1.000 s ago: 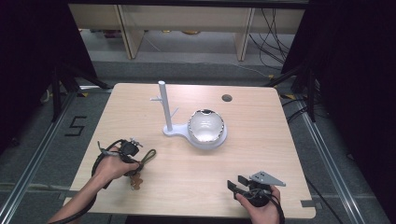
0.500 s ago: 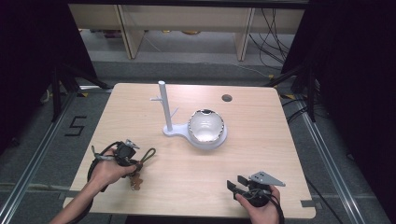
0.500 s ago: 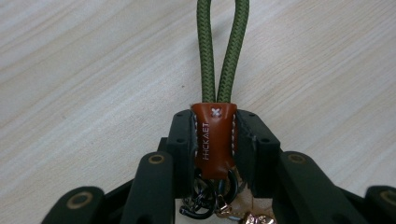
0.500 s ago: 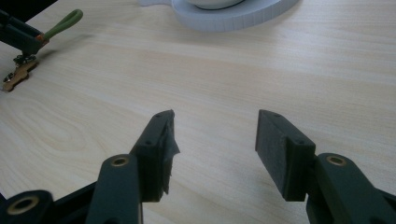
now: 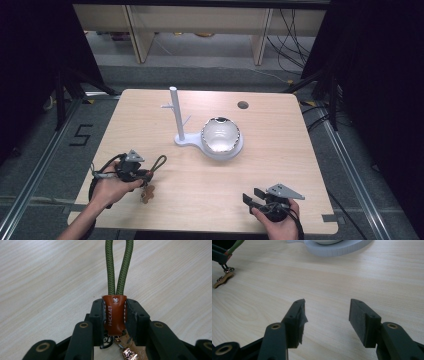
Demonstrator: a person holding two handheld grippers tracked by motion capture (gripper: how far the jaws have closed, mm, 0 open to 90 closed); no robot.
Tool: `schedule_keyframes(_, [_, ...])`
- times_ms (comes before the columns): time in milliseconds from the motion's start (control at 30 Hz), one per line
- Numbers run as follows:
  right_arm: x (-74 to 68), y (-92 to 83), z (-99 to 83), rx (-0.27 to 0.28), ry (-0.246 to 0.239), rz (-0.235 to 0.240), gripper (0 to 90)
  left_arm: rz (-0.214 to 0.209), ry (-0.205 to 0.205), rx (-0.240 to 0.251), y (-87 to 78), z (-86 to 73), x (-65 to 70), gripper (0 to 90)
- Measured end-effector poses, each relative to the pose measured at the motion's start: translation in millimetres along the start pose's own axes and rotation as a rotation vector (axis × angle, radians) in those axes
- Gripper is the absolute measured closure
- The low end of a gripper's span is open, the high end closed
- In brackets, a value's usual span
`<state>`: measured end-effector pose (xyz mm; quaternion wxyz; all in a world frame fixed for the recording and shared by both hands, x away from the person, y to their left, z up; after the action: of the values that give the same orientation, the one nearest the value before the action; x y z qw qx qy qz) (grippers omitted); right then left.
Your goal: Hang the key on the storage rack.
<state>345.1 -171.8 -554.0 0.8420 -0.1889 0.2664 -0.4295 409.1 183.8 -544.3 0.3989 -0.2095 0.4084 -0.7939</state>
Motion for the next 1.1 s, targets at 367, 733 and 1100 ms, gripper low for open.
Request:
schedule_keyframes(367, [-2.2,0.0,-2.3,-0.013,0.038,-0.002,47.4,0.013,0.032,0.124,-3.2,1.6,1.8,68.1])
schedule_keyframes(733, [0.8,-0.6,-2.1,-0.017,0.003,-0.011,47.2,0.009,0.028,0.256,-5.9,5.3,7.0,68.0])
schedule_keyframes(1100, [-0.6,1.9,-1.3,0.006,0.000,0.009,46.7,0.031,0.025,0.328,-14.7,10.1,5.9,68.0])
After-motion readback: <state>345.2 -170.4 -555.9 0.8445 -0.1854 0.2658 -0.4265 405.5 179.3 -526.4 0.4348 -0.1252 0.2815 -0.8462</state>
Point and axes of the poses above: each handheld gripper's, and its own axes: y roughly forward along the jaws, z roughly out of its top, x roughly to its right, the point moved 9 cm from there along y, roughly forward along the jaws, and after that the axes turned 3 degrees about z, right-handed, at the moved point
